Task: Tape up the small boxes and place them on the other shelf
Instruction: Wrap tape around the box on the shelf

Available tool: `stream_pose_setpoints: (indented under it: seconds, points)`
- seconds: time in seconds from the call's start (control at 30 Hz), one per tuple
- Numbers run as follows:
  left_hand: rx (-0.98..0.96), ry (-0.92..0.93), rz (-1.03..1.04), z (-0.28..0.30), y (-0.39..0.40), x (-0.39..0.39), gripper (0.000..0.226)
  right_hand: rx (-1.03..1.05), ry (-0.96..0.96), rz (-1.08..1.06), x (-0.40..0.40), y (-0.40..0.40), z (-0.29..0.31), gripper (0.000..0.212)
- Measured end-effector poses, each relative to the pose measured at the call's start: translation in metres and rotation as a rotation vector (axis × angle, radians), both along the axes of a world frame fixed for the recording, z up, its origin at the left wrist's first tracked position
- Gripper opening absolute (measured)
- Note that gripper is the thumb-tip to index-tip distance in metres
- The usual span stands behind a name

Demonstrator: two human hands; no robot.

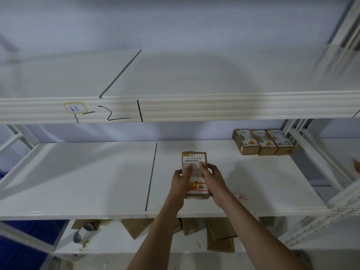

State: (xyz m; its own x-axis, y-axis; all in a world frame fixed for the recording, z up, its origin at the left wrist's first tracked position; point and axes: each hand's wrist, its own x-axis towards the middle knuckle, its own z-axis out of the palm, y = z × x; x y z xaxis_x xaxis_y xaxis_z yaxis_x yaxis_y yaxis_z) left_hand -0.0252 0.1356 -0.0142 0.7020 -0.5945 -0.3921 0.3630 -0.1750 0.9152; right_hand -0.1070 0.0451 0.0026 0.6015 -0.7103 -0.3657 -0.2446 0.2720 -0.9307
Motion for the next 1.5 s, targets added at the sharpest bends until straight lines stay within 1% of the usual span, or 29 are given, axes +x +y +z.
stream_pose_setpoints:
  seconds: [0.07,0.23,0.43,0.53,0.67,0.77,0.83,0.97,1.07,1.17,1.23,1.3,1.37,1.5]
  points:
    - [-0.019,-0.041,0.034,0.002,0.000,-0.002,0.049,-0.026,-0.004,0.024,0.001,0.003,0.001,0.045]
    - [-0.029,-0.113,0.088,0.002,0.000,-0.006,0.042,-0.178,-0.022,0.043,0.003,0.011,0.001,0.043]
    - [-0.012,-0.153,0.100,-0.002,-0.003,-0.008,0.046,-0.256,-0.005,0.057,0.008,0.015,-0.006,0.040]
    - [0.049,-0.187,0.101,0.000,0.001,-0.008,0.048,-0.255,0.034,0.056,0.010,0.014,-0.010,0.045]
    - [0.217,-0.280,0.074,0.006,0.007,-0.005,0.052,-0.293,0.227,0.099,0.016,0.015,-0.015,0.048]
    - [0.276,-0.285,0.026,0.010,0.012,0.002,0.050,-0.333,0.327,0.089,0.024,0.022,-0.017,0.051]
    - [0.287,-0.317,0.027,0.011,0.019,0.005,0.045,-0.371,0.336,0.095,0.031,0.030,-0.017,0.052]
    - [0.351,-0.423,0.104,0.008,0.038,0.017,0.036,-0.403,0.289,0.133,0.049,0.052,-0.016,0.050]
    - [0.332,-0.400,0.133,0.008,0.056,0.030,0.032,-0.402,0.278,0.141,0.064,0.070,-0.016,0.047]
    - [0.303,-0.392,0.175,0.008,0.079,0.048,0.039,-0.387,0.256,0.155,0.084,0.091,-0.014,0.048]
    - [0.266,-0.338,0.197,0.004,0.096,0.062,0.044,-0.349,0.247,0.153,0.098,0.105,-0.011,0.050]
    - [0.222,-0.244,0.203,0.003,0.112,0.076,0.045,-0.318,0.277,0.152,0.112,0.117,-0.009,0.050]
    - [0.173,-0.170,0.197,0.005,0.126,0.090,0.042,-0.272,0.288,0.154,0.125,0.126,-0.007,0.050]
    - [0.089,-0.109,0.194,0.012,0.154,0.112,0.034,-0.169,0.241,0.179,0.152,0.142,-0.003,0.040]
